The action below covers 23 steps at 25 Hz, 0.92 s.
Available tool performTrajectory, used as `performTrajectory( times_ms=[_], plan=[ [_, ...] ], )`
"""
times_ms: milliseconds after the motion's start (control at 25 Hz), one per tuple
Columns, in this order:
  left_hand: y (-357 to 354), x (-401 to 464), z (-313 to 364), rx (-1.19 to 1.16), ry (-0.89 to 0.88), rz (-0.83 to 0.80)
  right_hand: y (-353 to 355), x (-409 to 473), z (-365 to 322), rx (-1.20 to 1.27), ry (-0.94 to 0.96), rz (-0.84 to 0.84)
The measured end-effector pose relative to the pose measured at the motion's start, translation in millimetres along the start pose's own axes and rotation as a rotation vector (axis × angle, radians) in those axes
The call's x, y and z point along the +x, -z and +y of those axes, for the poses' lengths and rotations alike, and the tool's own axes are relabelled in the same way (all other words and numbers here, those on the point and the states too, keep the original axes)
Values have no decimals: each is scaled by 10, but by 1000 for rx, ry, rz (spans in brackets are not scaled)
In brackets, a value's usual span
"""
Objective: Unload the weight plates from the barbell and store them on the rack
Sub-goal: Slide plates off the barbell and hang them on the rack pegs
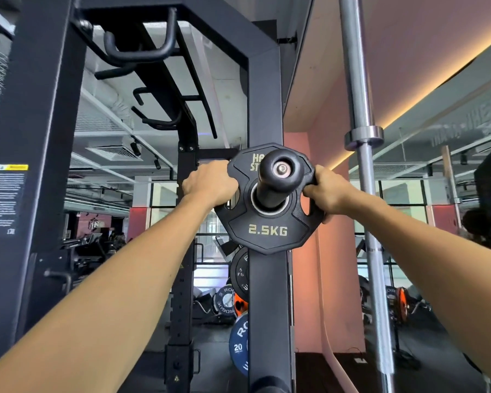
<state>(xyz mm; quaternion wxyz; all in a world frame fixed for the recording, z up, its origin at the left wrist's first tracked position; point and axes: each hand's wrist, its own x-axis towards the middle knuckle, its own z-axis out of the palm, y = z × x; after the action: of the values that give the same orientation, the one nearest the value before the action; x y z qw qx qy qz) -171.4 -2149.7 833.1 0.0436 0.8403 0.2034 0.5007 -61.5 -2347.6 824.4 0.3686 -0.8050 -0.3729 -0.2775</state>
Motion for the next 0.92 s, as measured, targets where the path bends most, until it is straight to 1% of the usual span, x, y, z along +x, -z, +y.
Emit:
performTrajectory(
  times_ms=[240, 320, 400, 480, 600, 680, 760, 840, 920],
  plan=[
    [-177, 128, -20, -24, 25, 17, -153, 192, 156, 70, 39, -16],
    [-156, 77, 0, -15, 25, 14, -152, 167, 168, 51, 14, -12],
    [-155, -45, -4, -20, -14, -2, -184, 86, 181, -5, -19, -2],
    [-177, -226, -55, -40, -40, -72, -247, -50, 190, -16, -50, -12],
    [-140, -606, -210, -48, 13, -227, -344, -367, 225, 19, -106, -38],
    [-125, -914, -341, 4, -7, -298, -398, -656, 289, -34, -148, -118],
    [-132, -1314, -477, -2, -30, -382, -473, -996, 358, -94, -166, -234],
    [-99, -1704, -561, -37, -15, -457, -530, -1337, 375, -105, -152, -309],
    [8, -1986, -620, -63, 32, -491, -558, -1641, 293, -81, -107, -361]
  ],
)
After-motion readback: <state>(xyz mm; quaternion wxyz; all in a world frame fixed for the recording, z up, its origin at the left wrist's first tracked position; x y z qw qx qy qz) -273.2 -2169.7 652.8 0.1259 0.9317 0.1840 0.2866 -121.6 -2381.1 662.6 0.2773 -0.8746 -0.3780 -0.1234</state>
